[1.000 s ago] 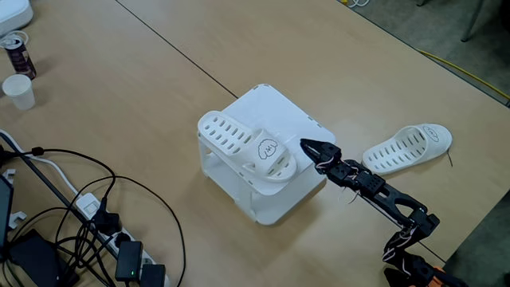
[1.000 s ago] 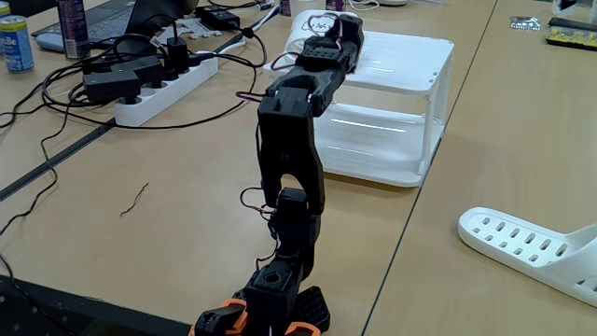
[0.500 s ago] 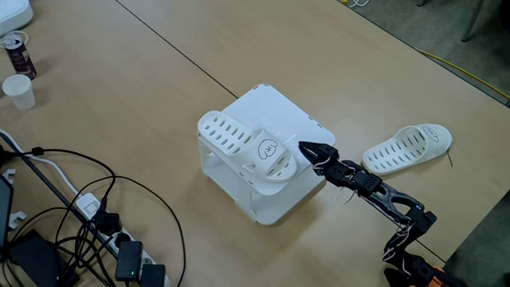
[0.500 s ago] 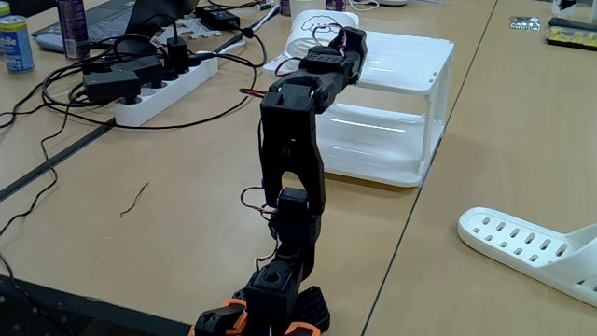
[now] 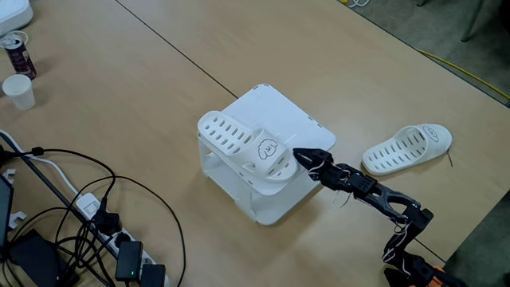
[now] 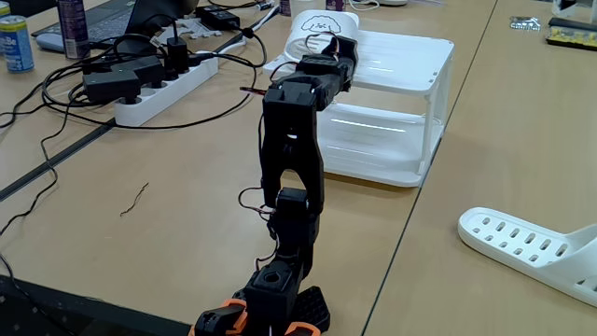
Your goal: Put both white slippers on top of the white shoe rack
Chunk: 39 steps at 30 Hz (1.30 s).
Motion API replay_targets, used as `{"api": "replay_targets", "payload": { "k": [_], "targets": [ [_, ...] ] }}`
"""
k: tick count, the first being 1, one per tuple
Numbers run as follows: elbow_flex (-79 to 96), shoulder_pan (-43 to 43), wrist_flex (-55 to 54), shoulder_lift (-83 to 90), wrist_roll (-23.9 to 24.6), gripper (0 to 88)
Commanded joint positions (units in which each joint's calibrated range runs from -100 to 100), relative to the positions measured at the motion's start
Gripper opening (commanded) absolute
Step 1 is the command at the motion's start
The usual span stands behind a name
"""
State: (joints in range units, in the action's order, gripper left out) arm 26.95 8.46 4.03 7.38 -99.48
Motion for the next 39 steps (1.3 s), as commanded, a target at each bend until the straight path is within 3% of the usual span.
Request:
{"api": "replay_targets", "payload": {
  "k": [1,16,24,33,39],
  "targets": [
    [-1.74,0.99,-0.07,0.74,-0.52,0.8],
    [-1.65,1.32,-0.07,1.16,-0.52,0.8],
    [-6.43,-13.89,-0.24,4.02,-0.52,0.8],
    [-8.33,-43.99,-0.24,4.86,-0.52,1.3],
    [-9.41,-56.9,-0.67,-0.52,-0.52,4.8]
  ]
}}
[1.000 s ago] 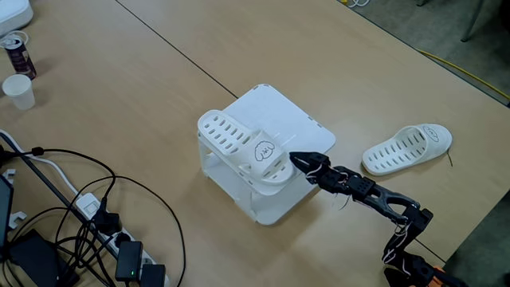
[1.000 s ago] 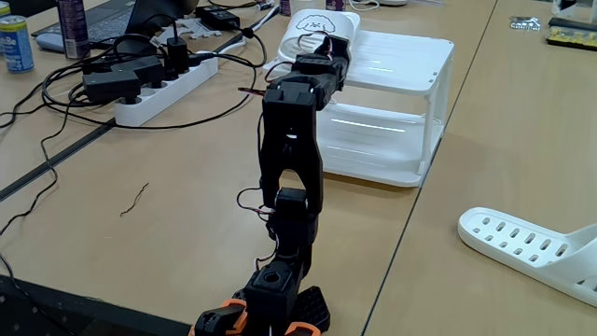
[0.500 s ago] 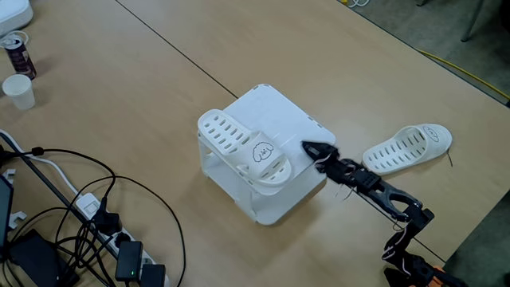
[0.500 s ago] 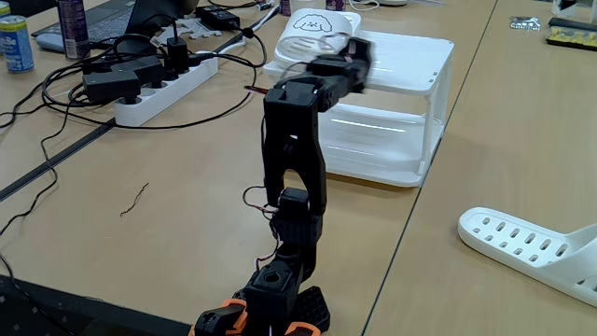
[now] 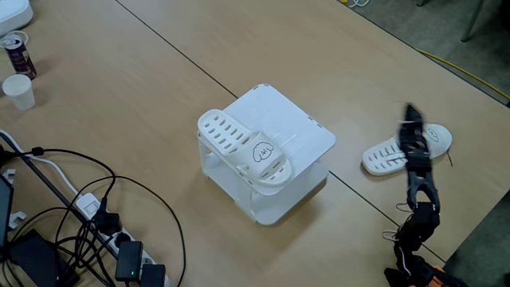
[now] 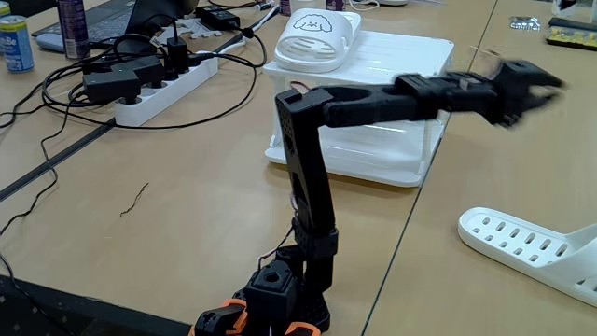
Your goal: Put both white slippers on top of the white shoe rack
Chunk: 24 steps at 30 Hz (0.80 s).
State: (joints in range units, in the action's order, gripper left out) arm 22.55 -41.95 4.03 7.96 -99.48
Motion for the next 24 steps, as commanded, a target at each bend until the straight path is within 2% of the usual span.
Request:
{"api": "replay_targets", "payload": {
  "k": [1,3,7,14,19,24],
  "targets": [
    [-5.91,-8.05,-0.67,-2.53,-0.52,7.3],
    [-7.35,-10.19,-0.67,-5.06,-0.52,11.4],
    [-7.26,-10.77,-0.67,-7.58,-0.52,12.7],
    [-6.54,-4.52,-0.67,-13.05,-0.52,12.8],
    [-8.88,-1.97,-0.76,-17.51,-0.52,22.5],
    [-12.58,-1.56,-0.76,-23.48,-0.52,23.2]
  ]
}}
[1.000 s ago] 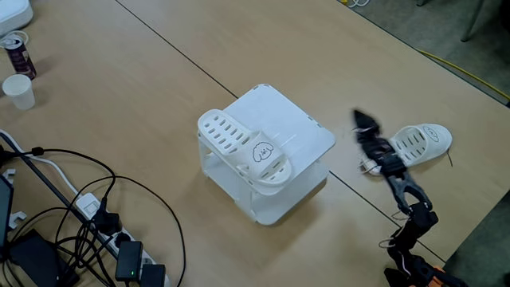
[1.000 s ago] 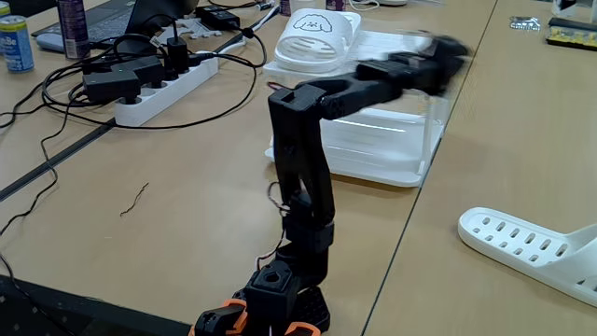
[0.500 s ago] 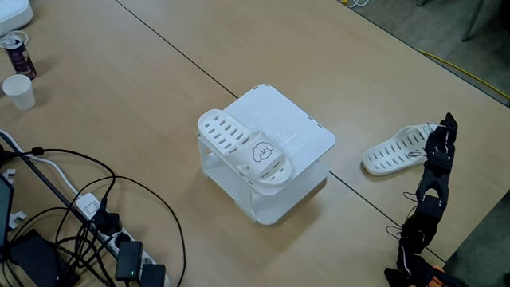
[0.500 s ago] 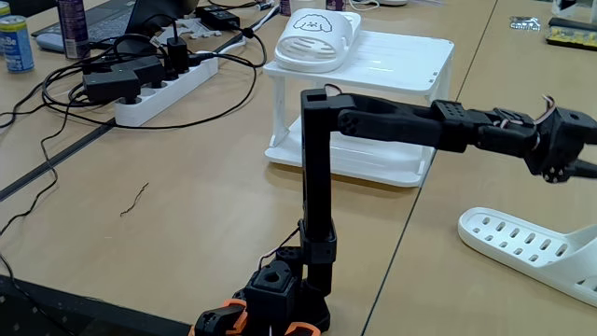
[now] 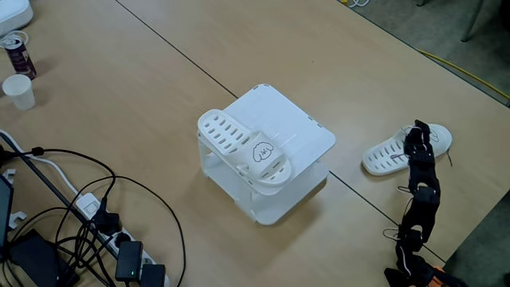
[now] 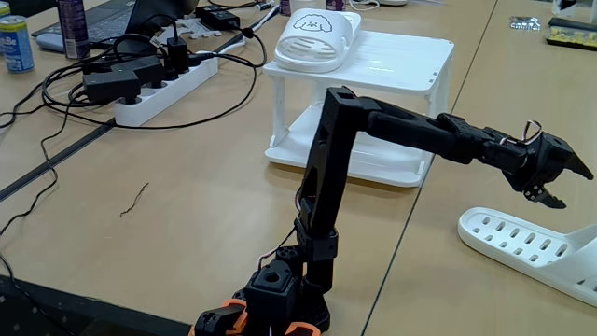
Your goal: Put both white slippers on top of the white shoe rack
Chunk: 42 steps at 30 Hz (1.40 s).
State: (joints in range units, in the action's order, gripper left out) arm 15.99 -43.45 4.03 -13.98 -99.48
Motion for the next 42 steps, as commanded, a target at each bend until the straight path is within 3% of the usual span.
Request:
{"api": "replay_targets", "payload": {
  "k": [1,17,25,34,42],
  "targets": [
    [-6.93,-0.22,-0.76,-3.14,-0.52,23.2],
    [-32.01,-5.98,-0.76,-23.25,-0.52,23.2],
    [-35.88,-8.94,-0.67,-26.53,-0.52,22.9],
    [-34.17,-9.02,-0.41,-27.12,-0.52,0.8],
    [-33.45,-8.53,-0.58,-26.45,-0.52,0.8]
  ]
}}
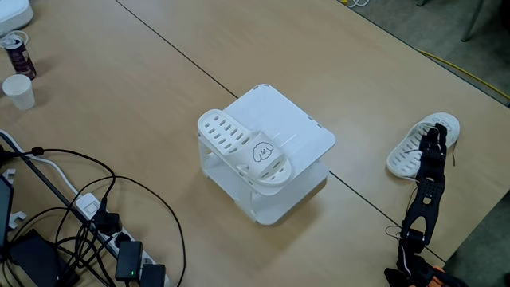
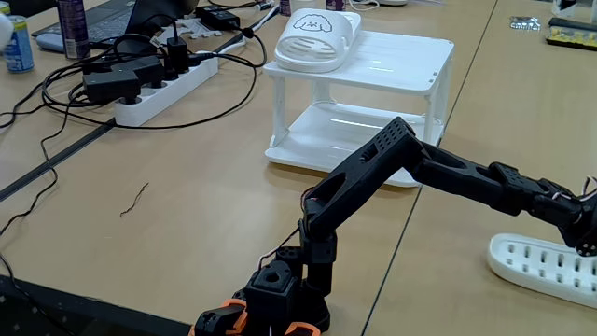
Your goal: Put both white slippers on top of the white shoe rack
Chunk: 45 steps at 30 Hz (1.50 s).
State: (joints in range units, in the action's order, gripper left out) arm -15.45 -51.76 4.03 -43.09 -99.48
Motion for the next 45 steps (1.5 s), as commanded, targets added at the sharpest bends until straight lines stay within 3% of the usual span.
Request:
{"api": "replay_targets", "payload": {
  "k": [1,10,18,24,33,45],
  "targets": [
    [-2.18,-0.13,-0.58,3.51,-0.52,0.8],
    [-1.01,2.75,0.02,16.29,-0.52,0.8],
    [10.09,3.32,-0.15,22.02,-0.52,2.2],
    [7.47,3.32,-0.67,16.63,-0.52,25.4],
    [-11.02,2.17,-0.67,1.82,-0.52,26.8],
    [-19.59,-0.54,-0.67,-7.77,-0.52,26.3]
  ]
}}
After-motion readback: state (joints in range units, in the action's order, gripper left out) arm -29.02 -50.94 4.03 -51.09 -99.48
